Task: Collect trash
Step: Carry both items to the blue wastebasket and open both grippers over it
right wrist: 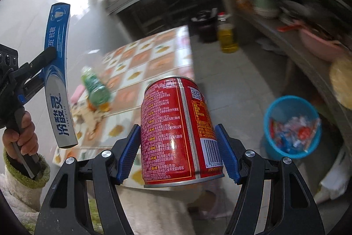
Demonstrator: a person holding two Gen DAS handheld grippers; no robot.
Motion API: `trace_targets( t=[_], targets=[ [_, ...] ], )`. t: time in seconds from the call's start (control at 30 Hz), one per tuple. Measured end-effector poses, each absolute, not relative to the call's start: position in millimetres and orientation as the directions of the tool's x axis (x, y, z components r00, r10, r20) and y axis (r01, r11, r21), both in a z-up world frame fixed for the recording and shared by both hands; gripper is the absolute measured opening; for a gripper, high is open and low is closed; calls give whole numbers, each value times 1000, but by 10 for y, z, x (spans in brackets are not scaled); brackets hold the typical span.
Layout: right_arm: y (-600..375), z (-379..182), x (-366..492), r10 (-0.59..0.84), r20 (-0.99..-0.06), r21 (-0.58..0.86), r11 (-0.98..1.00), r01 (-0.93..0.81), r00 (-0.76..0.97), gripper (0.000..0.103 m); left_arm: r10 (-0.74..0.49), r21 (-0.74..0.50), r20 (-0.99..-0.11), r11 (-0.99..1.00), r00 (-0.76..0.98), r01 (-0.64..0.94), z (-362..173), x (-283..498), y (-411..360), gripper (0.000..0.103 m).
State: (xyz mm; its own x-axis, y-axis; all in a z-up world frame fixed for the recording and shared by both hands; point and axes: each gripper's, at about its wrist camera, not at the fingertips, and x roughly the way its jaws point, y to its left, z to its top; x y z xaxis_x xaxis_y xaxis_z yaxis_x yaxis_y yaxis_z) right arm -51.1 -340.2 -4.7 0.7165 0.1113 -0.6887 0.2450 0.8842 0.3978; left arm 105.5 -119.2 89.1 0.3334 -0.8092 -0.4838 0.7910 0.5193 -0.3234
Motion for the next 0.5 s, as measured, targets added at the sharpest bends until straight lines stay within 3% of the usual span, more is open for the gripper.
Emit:
trace_targets(
  t=[0.3, 0.5],
  targets=[
    [-4201, -370, -1067, -28, -723, 436, 757, 487, 690, 64, -814, -384, -574, 357, 83, 852, 647, 974, -2605, 47],
    [-4684, -845, -1289, -65, -773, 464, 619, 634, 631, 64, -699, -467, -706, 340, -113, 816, 163, 1029, -3684, 47]
  ],
)
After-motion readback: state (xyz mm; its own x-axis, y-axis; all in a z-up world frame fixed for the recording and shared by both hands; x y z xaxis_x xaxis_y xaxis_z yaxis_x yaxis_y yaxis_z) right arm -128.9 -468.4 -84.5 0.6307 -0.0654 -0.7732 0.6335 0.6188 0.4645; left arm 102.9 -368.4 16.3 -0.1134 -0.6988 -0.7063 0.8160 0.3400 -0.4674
